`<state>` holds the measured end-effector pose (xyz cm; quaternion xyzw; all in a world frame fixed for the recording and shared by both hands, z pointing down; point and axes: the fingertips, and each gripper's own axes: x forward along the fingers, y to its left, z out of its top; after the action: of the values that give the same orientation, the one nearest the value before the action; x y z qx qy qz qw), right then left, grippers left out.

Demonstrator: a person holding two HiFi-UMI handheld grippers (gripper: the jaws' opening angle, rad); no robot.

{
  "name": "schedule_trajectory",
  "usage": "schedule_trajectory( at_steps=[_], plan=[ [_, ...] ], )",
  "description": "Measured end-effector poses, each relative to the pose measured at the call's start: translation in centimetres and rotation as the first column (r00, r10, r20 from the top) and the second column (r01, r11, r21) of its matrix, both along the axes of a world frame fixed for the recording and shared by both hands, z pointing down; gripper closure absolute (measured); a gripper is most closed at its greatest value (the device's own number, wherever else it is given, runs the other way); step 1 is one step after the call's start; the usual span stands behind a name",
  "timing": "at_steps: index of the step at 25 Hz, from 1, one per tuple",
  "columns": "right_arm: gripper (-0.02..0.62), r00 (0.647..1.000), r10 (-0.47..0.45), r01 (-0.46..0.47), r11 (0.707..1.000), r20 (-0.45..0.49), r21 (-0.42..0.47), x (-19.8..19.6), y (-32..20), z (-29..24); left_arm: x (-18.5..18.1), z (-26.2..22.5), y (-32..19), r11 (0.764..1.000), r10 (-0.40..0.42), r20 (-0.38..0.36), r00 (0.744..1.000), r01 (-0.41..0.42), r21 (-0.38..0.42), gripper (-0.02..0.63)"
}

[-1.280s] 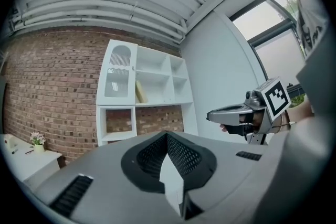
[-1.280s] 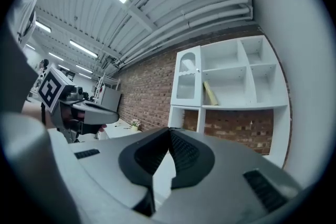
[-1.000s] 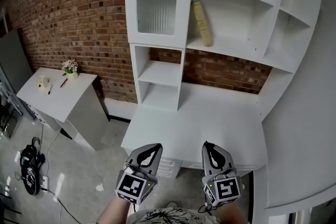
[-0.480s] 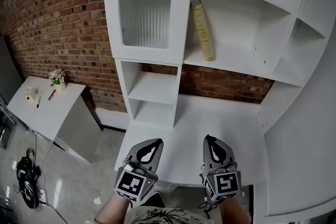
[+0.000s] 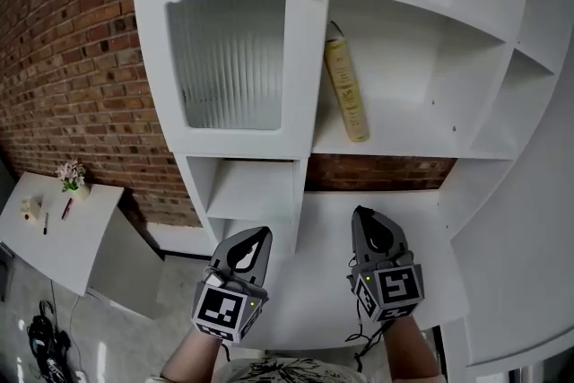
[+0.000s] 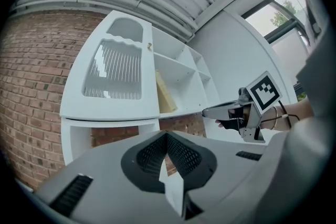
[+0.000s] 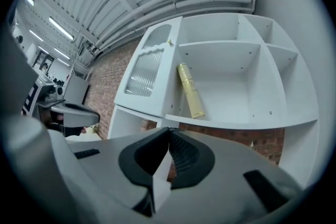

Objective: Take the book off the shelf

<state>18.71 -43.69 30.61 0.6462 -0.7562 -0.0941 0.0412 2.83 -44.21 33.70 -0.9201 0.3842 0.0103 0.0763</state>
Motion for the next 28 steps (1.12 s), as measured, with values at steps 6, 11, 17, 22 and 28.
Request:
schedule_trajectory(
  at_steps=[6,11,17,22,28],
  plan=[
    [0.457,0.997,0.058,-0.057,0.998,-0.046,0.019,0.4,-5.6,-4.5,0.0,-1.0,-3.4,0.999,0.041,-0.012,0.999,-0.041,0.015,0.601],
    [0.334,0.983,0.152,-0.152,0.988,-0.102,0.006,1.3,-11.0,-7.9,-0.3,-0.1,-5.3,0.998,0.054,0.034,0.998,-0.054,-0.021,0.601],
    [0.244,0.961,0.223,-0.232,0.972,-0.161,-0.037,2.2,-16.7,-10.8,-0.3,0.2,-6.9,0.995,0.098,0.007,0.995,-0.098,-0.008,0.601],
    [0.244,0.953,0.244,-0.259,0.963,-0.179,-0.068,2.7,-20.1,-12.3,-0.5,0.6,-8.2,0.994,0.108,-0.007,0.994,-0.108,-0.028,0.601],
    [0.281,0.954,0.222,-0.251,0.960,-0.203,-0.127,2.7,-23.2,-11.6,-0.5,1.8,-8.8,0.991,0.122,0.000,0.993,-0.122,-0.052,0.601]
  ],
)
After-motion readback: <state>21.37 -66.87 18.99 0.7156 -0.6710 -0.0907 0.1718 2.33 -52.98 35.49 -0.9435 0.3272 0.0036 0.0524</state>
